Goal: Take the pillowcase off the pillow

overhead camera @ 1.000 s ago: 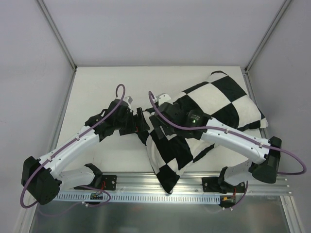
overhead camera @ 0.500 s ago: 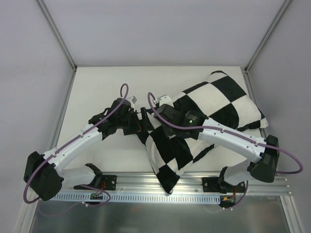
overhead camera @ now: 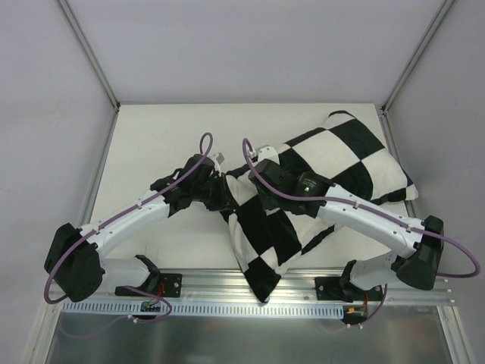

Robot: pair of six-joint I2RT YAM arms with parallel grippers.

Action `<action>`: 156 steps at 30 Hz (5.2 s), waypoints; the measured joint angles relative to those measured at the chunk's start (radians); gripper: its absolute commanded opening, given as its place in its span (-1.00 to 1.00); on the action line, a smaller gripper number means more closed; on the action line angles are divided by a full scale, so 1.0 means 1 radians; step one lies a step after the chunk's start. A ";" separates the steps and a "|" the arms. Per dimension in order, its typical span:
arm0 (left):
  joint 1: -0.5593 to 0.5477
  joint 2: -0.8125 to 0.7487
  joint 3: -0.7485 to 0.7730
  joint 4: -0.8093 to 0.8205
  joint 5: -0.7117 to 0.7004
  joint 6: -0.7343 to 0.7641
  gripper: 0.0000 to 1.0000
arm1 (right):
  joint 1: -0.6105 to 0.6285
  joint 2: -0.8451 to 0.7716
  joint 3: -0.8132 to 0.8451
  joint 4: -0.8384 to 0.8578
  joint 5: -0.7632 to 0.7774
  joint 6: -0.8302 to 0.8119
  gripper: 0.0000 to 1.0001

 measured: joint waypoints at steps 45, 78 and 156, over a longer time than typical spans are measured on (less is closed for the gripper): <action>-0.106 0.304 0.609 -0.438 -0.418 0.153 0.32 | -0.427 -0.344 -0.280 0.209 -0.269 0.210 -0.99; 0.237 0.172 -0.016 -0.105 -0.079 0.026 -1.00 | -0.405 -0.389 -0.283 0.113 -0.211 0.171 0.20; 0.275 0.057 -0.136 0.179 0.246 -0.023 -1.00 | -0.207 -0.302 -0.222 0.223 -0.111 0.270 -0.99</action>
